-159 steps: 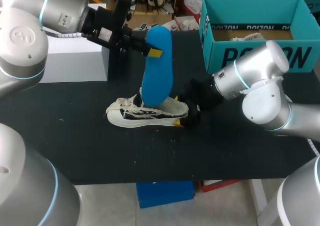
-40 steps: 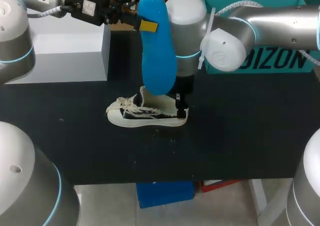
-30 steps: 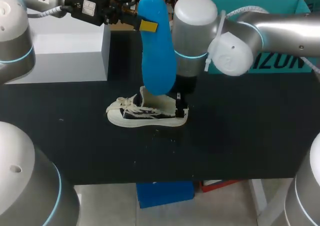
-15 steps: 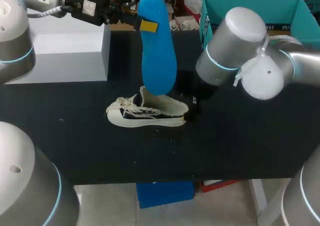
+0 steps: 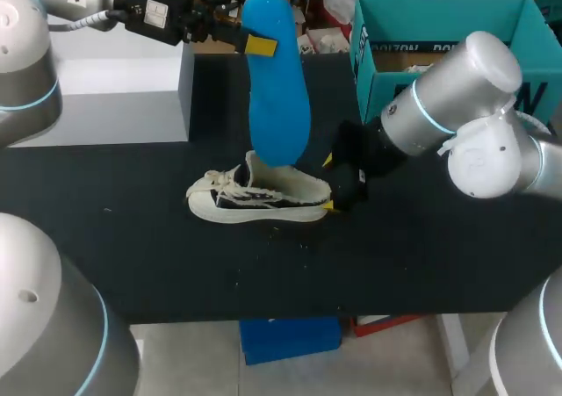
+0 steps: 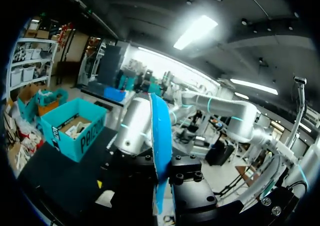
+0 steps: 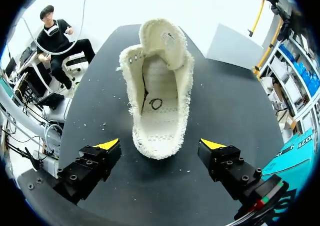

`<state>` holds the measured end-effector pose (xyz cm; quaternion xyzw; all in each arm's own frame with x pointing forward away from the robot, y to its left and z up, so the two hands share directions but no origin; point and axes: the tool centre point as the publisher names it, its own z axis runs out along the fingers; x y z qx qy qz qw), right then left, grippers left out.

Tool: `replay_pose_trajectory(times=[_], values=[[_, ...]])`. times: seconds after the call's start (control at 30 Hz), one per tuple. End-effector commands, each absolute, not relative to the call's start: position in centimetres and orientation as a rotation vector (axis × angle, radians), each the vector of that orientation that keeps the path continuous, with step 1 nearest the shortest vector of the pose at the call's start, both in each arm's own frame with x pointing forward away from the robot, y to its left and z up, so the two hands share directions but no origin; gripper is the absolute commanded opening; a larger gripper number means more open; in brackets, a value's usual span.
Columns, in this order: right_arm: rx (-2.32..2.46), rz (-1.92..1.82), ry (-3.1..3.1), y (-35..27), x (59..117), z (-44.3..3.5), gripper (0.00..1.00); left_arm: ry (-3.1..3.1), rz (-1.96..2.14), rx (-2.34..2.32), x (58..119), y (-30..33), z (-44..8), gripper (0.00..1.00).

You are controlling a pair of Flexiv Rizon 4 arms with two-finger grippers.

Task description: Take the shoe out of the shoebox, open the shoe tongue, remove and reinsert the insole, then place the shoe into the shoebox

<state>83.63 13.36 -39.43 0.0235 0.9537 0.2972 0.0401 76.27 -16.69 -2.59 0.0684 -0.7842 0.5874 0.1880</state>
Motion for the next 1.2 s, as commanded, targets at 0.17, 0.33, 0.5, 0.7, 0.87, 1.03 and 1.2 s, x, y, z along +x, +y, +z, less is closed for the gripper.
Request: replay_pose_trajectory(times=[0.17, 0.33, 0.5, 0.7, 0.87, 1.03, 1.2], values=[[0.069, 1.141, 2.828, 13.0, 83.4, -40.1, 1.00, -2.208, 1.653, 0.193, 76.3, -16.8, -2.7, 0.00], [0.065, 1.187, 2.806, 13.0, 83.4, -40.2, 1.00, -2.208, 1.653, 0.193, 76.3, -16.8, -2.7, 0.00], [0.059, 1.194, 2.806, 13.0, 83.5, -40.3, 1.00, -2.208, 1.653, 0.193, 76.3, -16.8, -2.7, 0.00], [0.062, 1.191, 2.806, 13.0, 83.5, -40.3, 1.00, -2.208, 1.653, 0.193, 76.3, -16.8, -2.7, 0.00], [0.101, 0.904, 2.908, 12.8, 83.6, -39.9, 1.00, -2.208, 1.653, 0.193, 76.3, -16.8, -2.7, 0.00], [0.085, 0.791, 2.909, 13.1, 84.0, -38.9, 1.00, -2.208, 1.653, 0.193, 76.3, -16.8, -2.7, 0.00], [0.074, 0.653, 2.942, 13.3, 84.3, -38.7, 1.00, -2.208, 1.653, 0.193, 76.3, -16.8, -2.7, 0.00]])
